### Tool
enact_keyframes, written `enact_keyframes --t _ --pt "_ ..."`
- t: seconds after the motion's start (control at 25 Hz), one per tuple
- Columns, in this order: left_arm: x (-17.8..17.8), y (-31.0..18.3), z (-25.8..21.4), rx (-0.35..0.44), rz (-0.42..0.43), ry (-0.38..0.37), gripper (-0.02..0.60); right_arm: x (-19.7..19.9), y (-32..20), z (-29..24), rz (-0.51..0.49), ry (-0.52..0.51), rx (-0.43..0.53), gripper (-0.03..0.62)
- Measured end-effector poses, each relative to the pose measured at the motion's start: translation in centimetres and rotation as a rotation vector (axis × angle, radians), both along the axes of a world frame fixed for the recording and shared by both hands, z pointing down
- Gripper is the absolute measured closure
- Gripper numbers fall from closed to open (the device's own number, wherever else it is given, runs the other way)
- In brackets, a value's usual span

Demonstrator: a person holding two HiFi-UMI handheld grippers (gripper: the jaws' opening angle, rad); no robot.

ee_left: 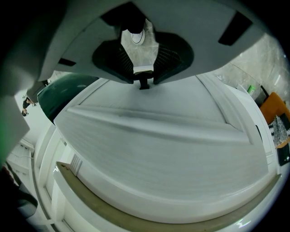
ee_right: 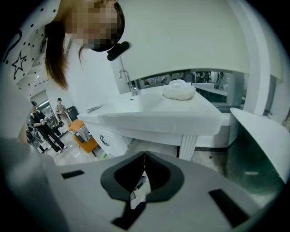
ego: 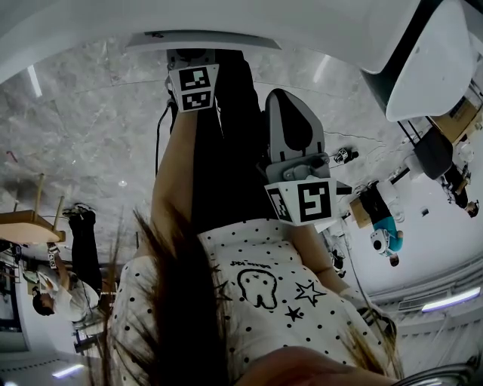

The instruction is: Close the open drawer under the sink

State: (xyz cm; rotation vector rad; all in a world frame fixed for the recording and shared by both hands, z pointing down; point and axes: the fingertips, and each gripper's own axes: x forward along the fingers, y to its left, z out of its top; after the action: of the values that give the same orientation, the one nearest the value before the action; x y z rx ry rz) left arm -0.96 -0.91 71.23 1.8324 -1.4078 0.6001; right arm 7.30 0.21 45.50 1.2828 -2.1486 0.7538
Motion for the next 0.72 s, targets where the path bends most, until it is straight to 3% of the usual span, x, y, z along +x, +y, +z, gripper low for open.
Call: enact_keyframes --t 0.72 --pt "0.0 -2.8 -0.5 0.028 0.002 0.011 0.440 1.0 -1.7 -0.3 0.020 0.006 0.004 0.580"
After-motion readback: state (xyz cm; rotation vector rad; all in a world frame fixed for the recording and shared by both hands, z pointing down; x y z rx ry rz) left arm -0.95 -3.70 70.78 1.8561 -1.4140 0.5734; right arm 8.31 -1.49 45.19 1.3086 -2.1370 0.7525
